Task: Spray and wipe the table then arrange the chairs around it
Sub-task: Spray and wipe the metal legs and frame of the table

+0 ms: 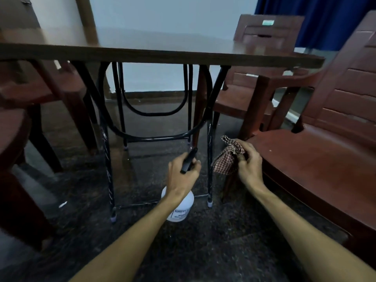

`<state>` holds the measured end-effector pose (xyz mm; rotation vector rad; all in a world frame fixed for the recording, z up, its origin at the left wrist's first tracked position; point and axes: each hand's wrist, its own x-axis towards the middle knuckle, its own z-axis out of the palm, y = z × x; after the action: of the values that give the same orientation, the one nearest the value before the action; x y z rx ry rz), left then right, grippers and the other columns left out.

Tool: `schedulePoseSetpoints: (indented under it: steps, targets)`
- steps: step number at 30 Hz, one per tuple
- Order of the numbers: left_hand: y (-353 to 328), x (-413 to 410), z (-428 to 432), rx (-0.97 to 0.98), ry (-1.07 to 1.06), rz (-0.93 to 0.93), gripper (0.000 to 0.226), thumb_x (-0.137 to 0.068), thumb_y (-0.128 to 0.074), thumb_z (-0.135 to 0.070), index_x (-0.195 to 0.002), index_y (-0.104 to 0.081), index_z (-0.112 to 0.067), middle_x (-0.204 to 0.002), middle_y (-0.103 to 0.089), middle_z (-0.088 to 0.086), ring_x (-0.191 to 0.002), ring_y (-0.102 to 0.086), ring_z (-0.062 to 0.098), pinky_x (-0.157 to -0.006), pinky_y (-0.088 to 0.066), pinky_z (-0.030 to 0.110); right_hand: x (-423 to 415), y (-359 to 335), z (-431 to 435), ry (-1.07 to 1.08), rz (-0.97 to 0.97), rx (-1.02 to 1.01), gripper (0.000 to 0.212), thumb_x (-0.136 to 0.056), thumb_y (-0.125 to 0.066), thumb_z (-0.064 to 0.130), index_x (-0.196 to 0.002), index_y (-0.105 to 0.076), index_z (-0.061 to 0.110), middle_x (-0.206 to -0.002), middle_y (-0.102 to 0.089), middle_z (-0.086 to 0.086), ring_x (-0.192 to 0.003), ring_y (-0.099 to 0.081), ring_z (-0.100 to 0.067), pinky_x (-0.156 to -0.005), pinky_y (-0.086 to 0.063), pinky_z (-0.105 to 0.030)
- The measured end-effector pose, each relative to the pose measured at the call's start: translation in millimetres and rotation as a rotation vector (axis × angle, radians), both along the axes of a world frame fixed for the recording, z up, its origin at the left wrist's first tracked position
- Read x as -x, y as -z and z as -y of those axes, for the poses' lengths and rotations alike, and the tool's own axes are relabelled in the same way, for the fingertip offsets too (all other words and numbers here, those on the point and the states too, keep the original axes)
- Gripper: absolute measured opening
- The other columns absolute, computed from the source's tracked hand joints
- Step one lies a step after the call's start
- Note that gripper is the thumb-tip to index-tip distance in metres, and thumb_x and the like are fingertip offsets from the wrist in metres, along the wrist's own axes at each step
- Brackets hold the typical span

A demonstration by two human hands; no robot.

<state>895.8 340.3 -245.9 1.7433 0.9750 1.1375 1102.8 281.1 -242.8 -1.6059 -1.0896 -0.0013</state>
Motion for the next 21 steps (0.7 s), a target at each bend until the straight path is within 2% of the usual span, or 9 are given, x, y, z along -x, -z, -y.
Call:
schedulePoseSetpoints:
  steps: [4, 9, 12, 14, 16, 19, 21]
  targets:
    - [-18.6, 4.6, -2.6, 0.005, 0.026, 0.026, 0.022, -0.094, -0.071, -0.009, -0.075, -0.06, -0.015, -0.063, -0.059, -0.005, -0.055, -0.056, 0.002, -0.055, -0.041, 0.01, 1.5, -27.1, 0.8, 0.039, 0.035, 0.032, 0.049, -0.089, -0.052, -0.013, -0.127, -0.067, 0.014, -0.128, -0.063, 0.005, -0.125, -0.055, -0.017, -0.112, -0.042, -0.039]
    - [-32.1, 12.2, -9.1, 0.016, 0.012, -0.001, 0.037, -0.092, -0.071, -0.007, -0.065, -0.052, -0.025, -0.059, -0.053, -0.009, -0.051, -0.054, -0.005, -0.051, -0.037, 0.006, 7.9, -48.7, -1.7, 0.112, -0.042, 0.076, 0.044, -0.094, -0.053, -0.009, -0.131, -0.064, 0.012, -0.133, -0.061, 0.001, -0.126, -0.046, -0.007, -0.106, -0.03, -0.02]
    - [-37.0, 6.6, -17.9, 0.05, -0.007, -0.02, 0.031, -0.093, -0.072, -0.013, -0.068, -0.056, -0.023, -0.061, -0.055, -0.006, -0.052, -0.054, 0.002, -0.049, -0.036, 0.009, 5.8, -49.0, -5.7, 0.124, -0.044, 0.077, 0.045, -0.093, -0.053, -0.01, -0.131, -0.064, 0.012, -0.13, -0.06, 0.005, -0.125, -0.046, -0.006, -0.105, -0.031, -0.018]
    - [-36.2, -0.3, -27.3, 0.054, -0.019, -0.034, 0.022, -0.093, -0.072, -0.018, -0.074, -0.063, -0.019, -0.067, -0.06, -0.002, -0.058, -0.054, 0.006, -0.05, -0.033, 0.01, 2.1, -43.2, -8.3, 0.122, -0.044, 0.075, 0.045, -0.093, -0.053, -0.01, -0.13, -0.064, 0.012, -0.131, -0.061, 0.002, -0.125, -0.049, -0.009, -0.108, -0.035, -0.023]
    - [-35.6, -8.4, -35.7, 0.057, -0.023, -0.037, 0.021, -0.093, -0.073, -0.021, -0.074, -0.065, -0.02, -0.067, -0.062, -0.002, -0.061, -0.056, 0.01, -0.055, -0.036, 0.018, -2.6, -35.8, -13.0, 0.114, -0.027, 0.067, 0.044, -0.093, -0.053, -0.01, -0.13, -0.064, 0.01, -0.13, -0.063, -0.001, -0.123, -0.052, -0.012, -0.109, -0.038, -0.027]
    - [-31.2, -14.9, -47.0, 0.062, -0.033, -0.051, 0.03, -0.09, -0.076, -0.02, -0.067, -0.059, -0.018, -0.061, -0.058, -0.005, -0.057, -0.055, 0.008, -0.056, -0.039, 0.021, -5.2, -29.4, -24.3, 0.099, -0.031, 0.077, 0.042, -0.094, -0.053, -0.008, -0.131, -0.063, 0.01, -0.126, -0.062, 0.003, -0.119, -0.051, -0.007, -0.105, -0.037, -0.021]
    - [-27.3, -18.3, -52.6, 0.069, -0.044, -0.06, 0.024, -0.089, -0.077, -0.02, -0.07, -0.063, -0.015, -0.061, -0.059, -0.005, -0.057, -0.056, 0.012, -0.059, -0.042, 0.024, -5.8, -24.9, -31.7, 0.085, -0.039, 0.079, 0.042, -0.095, -0.052, -0.008, -0.131, -0.062, 0.009, -0.122, -0.059, 0.007, -0.118, -0.05, -0.006, -0.102, -0.036, -0.017]
